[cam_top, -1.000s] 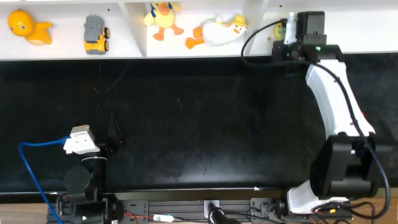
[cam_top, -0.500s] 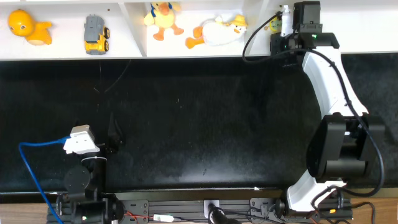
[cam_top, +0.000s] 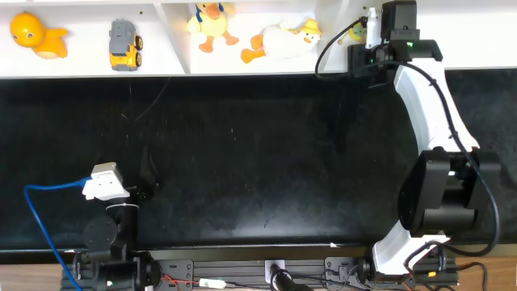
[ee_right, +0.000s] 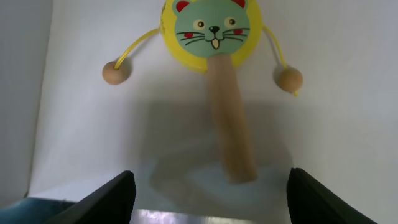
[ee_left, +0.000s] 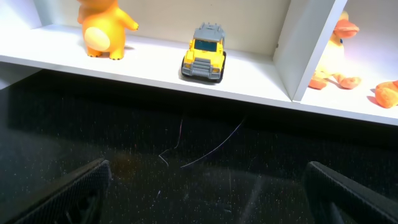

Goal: Store Toys

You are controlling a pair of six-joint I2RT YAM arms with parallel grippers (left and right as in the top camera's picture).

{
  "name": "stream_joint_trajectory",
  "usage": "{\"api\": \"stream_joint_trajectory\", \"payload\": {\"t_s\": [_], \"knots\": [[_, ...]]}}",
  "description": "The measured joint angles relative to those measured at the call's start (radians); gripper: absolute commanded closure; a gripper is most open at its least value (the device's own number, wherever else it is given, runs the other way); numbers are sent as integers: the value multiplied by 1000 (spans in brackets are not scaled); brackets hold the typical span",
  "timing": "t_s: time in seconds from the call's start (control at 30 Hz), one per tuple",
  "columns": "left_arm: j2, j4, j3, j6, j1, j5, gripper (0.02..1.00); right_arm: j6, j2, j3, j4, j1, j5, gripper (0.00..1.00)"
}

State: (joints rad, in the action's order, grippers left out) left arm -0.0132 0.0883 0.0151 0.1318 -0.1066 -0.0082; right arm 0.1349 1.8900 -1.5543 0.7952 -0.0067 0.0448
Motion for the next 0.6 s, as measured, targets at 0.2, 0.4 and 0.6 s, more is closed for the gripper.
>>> {"api": "stream_joint_trajectory", "payload": {"t_s": [0.2, 0.4, 0.6], "knots": [[0, 0, 0, 0, 0, 0, 20, -38, -24, -35, 87, 1, 0, 5], [0, 0, 0, 0, 0, 0, 20, -71, -132, -35, 225, 2, 2, 7], [0, 0, 0, 0, 0, 0, 20, -125, -290, -35, 382, 10, 6, 5]]}}
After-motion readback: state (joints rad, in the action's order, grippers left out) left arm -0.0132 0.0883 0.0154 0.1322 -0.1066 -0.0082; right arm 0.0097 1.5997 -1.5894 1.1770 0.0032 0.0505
